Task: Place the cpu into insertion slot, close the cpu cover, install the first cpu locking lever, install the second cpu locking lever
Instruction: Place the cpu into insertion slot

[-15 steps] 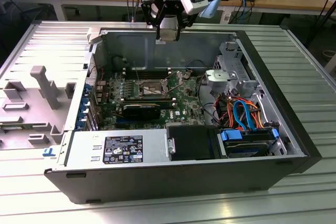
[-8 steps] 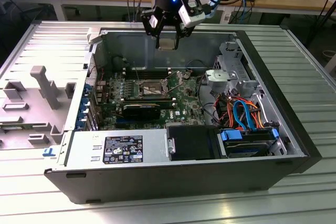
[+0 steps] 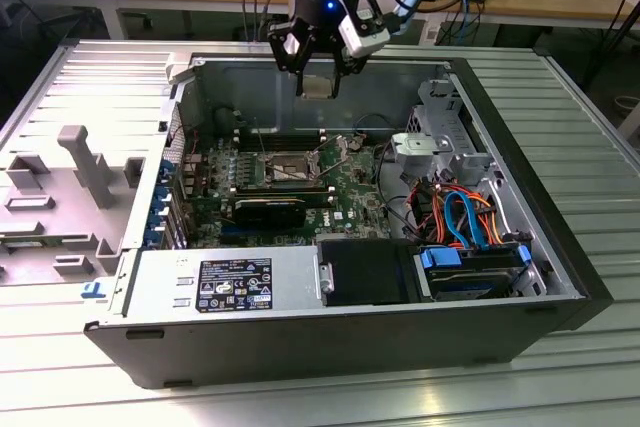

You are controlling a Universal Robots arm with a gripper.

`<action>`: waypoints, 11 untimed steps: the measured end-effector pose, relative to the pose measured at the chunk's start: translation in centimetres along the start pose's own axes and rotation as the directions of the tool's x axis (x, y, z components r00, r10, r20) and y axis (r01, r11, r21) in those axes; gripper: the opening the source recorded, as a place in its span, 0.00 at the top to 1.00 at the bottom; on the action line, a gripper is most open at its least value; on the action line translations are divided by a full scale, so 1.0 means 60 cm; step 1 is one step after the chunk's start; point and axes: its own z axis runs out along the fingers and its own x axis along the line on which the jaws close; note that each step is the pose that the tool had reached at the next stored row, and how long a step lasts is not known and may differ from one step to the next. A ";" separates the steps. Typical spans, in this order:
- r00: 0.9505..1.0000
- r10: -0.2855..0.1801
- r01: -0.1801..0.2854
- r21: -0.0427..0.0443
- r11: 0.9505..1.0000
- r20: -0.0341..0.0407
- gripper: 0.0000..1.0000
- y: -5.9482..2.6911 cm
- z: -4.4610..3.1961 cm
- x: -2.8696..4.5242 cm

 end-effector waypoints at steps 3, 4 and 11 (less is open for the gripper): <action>1.000 0.000 0.000 0.000 1.000 0.000 0.45 0.000 0.004 0.000; 1.000 0.000 0.000 0.000 1.000 0.000 0.45 0.000 0.004 0.000; 1.000 0.000 0.000 0.000 1.000 0.000 0.45 -0.001 0.006 0.001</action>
